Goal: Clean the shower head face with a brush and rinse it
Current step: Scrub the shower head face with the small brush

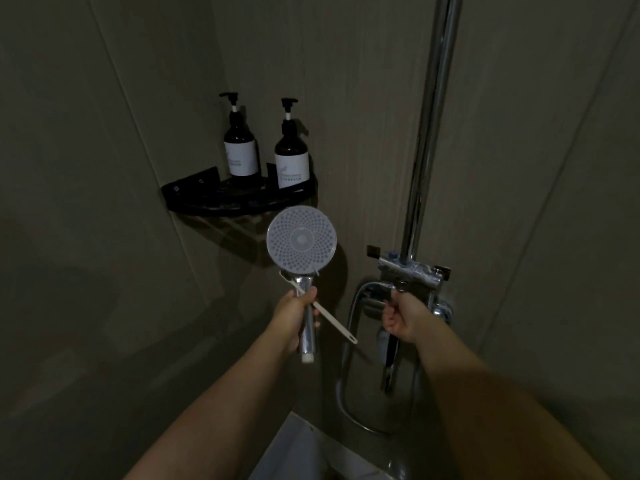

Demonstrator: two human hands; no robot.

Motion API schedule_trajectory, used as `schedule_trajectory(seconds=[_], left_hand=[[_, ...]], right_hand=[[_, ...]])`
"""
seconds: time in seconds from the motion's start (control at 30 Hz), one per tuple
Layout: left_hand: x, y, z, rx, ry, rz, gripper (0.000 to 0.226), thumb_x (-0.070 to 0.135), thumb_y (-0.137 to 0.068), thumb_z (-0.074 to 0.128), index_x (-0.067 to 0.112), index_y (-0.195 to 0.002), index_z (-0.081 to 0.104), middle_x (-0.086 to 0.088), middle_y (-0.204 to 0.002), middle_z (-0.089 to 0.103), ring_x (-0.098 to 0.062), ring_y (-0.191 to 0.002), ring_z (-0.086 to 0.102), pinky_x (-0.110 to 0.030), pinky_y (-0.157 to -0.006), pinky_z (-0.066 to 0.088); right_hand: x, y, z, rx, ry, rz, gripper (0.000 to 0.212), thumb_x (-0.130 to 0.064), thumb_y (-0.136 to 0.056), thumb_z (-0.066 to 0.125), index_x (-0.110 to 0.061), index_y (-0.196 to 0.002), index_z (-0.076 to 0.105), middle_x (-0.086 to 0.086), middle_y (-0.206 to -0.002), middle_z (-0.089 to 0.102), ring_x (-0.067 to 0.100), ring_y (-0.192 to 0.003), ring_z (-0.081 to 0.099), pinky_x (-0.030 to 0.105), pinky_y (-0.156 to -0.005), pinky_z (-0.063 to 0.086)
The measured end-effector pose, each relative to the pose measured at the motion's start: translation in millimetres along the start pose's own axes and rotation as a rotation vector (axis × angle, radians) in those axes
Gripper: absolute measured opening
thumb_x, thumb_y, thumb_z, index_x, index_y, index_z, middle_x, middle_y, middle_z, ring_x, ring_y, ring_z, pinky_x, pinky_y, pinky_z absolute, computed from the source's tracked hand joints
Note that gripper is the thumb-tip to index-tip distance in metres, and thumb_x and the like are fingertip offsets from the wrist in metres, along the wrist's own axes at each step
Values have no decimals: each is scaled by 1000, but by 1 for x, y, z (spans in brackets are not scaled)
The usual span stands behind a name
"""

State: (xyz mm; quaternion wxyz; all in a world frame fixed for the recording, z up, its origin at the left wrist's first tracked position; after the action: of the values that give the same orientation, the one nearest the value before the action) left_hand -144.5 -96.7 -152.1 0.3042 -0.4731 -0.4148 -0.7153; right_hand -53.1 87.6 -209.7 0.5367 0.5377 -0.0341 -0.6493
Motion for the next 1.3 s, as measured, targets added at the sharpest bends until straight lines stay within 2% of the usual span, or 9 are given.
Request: schedule_trajectory(seconds=[0.1,0.17,0.23,0.57,0.7,0.83,1.0,1.1,1.3], left_hand=[[-6,1,5,-18,13,-15,10,17,-94,50,15,-85,50,-2,-64,47,-12,-56,47,-26,-53,43],[-9,2,7,-21,11,-15,11,16,-94,49,14,-83,49,-2,-62,47,-12,-55,47,-25,-51,43],[-13,2,8,-18,0,-17,13,15,-94,49,14,-82,49,-2,-62,47,-12,-54,47,-25,-50,43],[-33,-5,4,1,-8,-47,15,15,-94,50,14,-80,47,-3,-60,47,-8,-44,49,-22,-42,43],[-41,-2,4,-13,-7,-65,11,16,-94,49,13,-83,49,-2,-62,48,-10,-52,49,-23,-47,43],[-56,1,4,8,32,-87,12,16,-93,51,13,-82,50,-3,-61,48,-11,-51,49,-23,-47,44],[-76,14,12,7,48,-95,9,16,-94,49,13,-86,49,-3,-65,48,-13,-55,48,-22,-48,44],[-87,17,10,29,32,-83,11,16,-95,48,14,-84,48,-3,-65,48,-12,-52,49,-22,-46,44],[-120,21,4,51,18,-108,14,14,-93,51,13,-80,48,-4,-63,48,-9,-47,49,-21,-41,44]], right_hand=[[-19,8,7,149,264,-149,21,-15,-96,39,-10,-89,58,2,-67,48,7,-36,48,17,-36,41],[-31,6,8,288,624,-262,32,-17,-94,43,-2,-119,58,12,-105,64,18,-82,64,29,-75,53],[-39,14,3,518,932,-299,40,-25,-93,49,-1,-124,56,15,-127,59,28,-113,58,33,-91,48],[-41,12,19,802,1658,-312,29,-12,-93,48,-3,-118,58,10,-114,62,21,-98,64,28,-58,42],[-48,23,19,739,1643,-415,26,-15,-94,48,-2,-115,57,12,-113,61,23,-98,63,29,-66,47],[-36,37,-12,562,1107,-537,36,-40,-93,49,-11,-114,48,5,-90,58,19,-84,60,31,-66,45],[13,30,-41,293,821,-548,35,-27,-87,62,-6,-113,49,5,-99,60,22,-100,60,34,-83,44],[33,12,-53,231,823,-452,37,-22,-88,63,6,-111,59,22,-108,66,34,-105,62,26,-76,38],[39,-5,-53,237,887,-390,30,-14,-93,54,7,-113,61,25,-114,64,35,-108,59,30,-83,43]])
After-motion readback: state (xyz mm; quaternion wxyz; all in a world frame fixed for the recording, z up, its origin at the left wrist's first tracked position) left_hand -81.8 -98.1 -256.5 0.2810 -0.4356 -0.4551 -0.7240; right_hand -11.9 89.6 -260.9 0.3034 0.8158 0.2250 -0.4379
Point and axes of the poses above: each hand's wrist, its own y-axis away from the middle knuckle, its own z-axis out of the palm, x = y × z, the point moved 10 cm from there along -y, towards the middle knuckle
